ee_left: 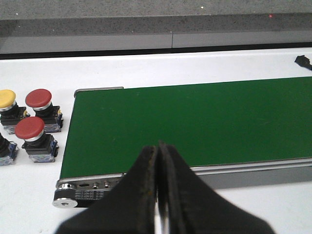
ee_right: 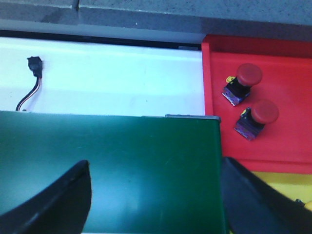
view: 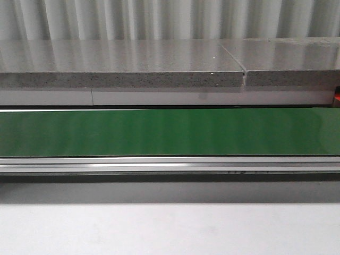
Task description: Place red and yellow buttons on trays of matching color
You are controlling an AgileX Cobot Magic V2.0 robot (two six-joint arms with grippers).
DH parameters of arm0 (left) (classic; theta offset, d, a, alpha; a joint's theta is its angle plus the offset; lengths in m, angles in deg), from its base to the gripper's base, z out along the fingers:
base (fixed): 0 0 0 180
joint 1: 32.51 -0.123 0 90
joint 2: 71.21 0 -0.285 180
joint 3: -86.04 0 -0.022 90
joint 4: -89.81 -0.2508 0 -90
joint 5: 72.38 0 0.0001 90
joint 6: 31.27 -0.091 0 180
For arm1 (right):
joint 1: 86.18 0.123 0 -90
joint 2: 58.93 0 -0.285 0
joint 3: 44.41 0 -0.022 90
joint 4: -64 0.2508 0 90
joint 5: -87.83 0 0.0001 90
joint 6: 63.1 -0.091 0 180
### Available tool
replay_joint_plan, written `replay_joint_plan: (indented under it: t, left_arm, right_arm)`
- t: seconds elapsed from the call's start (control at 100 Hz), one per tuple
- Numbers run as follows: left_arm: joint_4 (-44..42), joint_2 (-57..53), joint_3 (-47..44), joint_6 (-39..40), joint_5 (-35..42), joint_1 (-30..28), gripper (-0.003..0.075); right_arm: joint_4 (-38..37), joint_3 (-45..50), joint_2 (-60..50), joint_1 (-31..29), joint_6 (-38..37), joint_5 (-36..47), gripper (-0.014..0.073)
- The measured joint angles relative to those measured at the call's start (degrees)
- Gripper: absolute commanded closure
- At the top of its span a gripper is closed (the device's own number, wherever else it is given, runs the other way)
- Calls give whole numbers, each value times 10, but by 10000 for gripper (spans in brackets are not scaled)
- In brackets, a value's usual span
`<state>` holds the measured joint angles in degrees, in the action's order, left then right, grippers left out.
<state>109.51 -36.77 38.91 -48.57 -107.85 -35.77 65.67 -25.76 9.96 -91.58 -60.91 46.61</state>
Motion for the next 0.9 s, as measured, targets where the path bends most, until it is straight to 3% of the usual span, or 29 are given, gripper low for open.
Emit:
replay_joint_plan:
  t: [0.14,0.37,0.82,0.9]
  left_arm:
    - [0,0,0,0,0,0,740]
    - [0,0,0,0,0,0,740]
    - [0,0,0,0,0,0,737]
    - [0,0,0,0,0,0,696]
  right_arm:
    - [0,68,-77,3,0,11,195]
    - [-3,138,-168,3,0,21,668]
    - [-4,150,-190,3,2,19,662]
    - [-4,150,-190,3,2,19,662]
